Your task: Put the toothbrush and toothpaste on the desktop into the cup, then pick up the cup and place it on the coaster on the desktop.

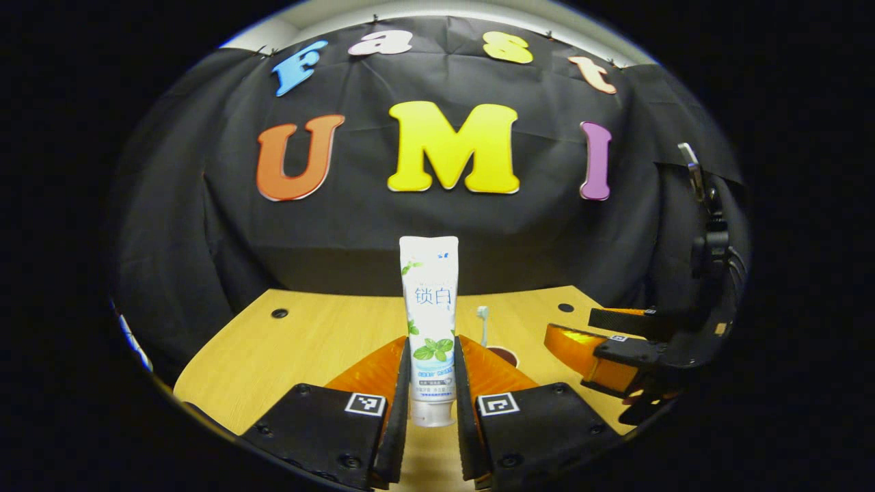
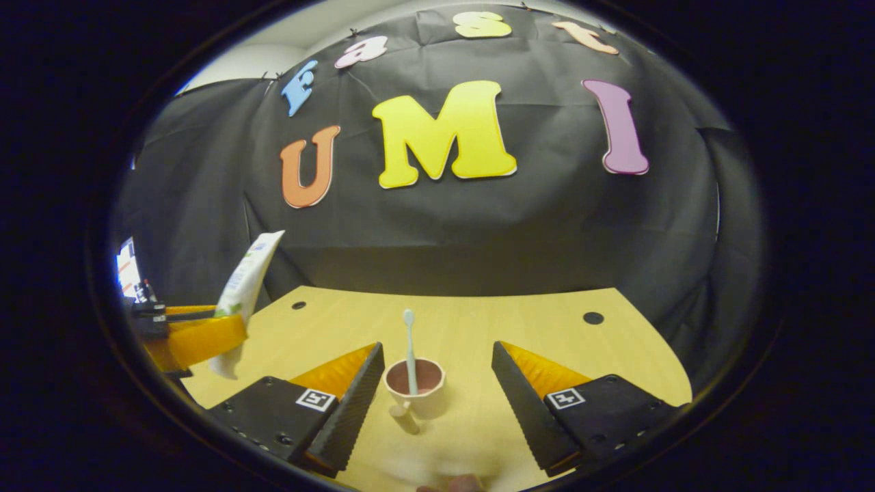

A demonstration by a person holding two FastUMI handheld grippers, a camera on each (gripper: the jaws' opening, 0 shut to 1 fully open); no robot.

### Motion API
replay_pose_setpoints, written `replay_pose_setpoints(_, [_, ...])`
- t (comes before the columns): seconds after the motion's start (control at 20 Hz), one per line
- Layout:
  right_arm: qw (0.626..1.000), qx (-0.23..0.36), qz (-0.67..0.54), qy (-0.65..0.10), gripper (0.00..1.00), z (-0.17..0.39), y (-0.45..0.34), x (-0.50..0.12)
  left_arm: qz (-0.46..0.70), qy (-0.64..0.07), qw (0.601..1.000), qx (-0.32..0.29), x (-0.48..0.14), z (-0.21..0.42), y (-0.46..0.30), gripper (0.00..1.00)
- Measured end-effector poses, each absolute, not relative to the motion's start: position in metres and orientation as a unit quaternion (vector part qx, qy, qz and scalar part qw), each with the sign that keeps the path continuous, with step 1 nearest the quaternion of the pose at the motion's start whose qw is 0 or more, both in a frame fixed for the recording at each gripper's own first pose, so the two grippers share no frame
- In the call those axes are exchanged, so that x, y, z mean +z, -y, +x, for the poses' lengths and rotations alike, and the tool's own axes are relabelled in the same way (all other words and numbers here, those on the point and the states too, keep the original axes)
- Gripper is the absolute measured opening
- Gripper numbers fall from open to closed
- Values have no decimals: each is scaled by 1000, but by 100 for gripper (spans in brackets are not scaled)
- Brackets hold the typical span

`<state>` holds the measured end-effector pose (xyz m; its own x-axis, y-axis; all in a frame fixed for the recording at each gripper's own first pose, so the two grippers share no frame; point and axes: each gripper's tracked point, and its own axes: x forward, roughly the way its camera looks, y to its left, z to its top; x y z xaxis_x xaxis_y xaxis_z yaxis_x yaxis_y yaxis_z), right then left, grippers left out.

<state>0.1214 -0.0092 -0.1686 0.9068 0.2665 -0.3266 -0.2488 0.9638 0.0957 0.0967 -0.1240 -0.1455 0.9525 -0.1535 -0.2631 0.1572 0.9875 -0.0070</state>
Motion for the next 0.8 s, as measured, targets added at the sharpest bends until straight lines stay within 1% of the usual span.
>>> replay_pose_setpoints(0.2, [979, 104, -8, -173, 93, 103, 47, -161, 9, -93, 986, -136, -169, 136, 173, 35])
replay_pose_setpoints(0.25, [979, 95, -15, -179, 96, 98, 57, -165, 8, -88, 986, -144, -174, 144, 182, 35])
replay_pose_setpoints(0.6, [970, 32, -28, -241, 96, 79, 108, -214, 23, -13, 986, -163, -194, 190, 210, 35])
replay_pose_setpoints(0.65, [968, 26, -31, -249, 94, 77, 113, -220, 29, -9, 985, -170, -200, 194, 216, 35])
replay_pose_setpoints(0.7, [966, 23, -34, -255, 96, 76, 117, -225, 37, -8, 984, -176, -210, 195, 219, 35])
replay_pose_setpoints(0.75, [965, 22, -37, -258, 96, 75, 119, -228, 41, -10, 983, -178, -220, 196, 222, 35])
replay_pose_setpoints(0.8, [965, 20, -38, -260, 94, 74, 120, -230, 42, -13, 983, -176, -229, 198, 221, 35])
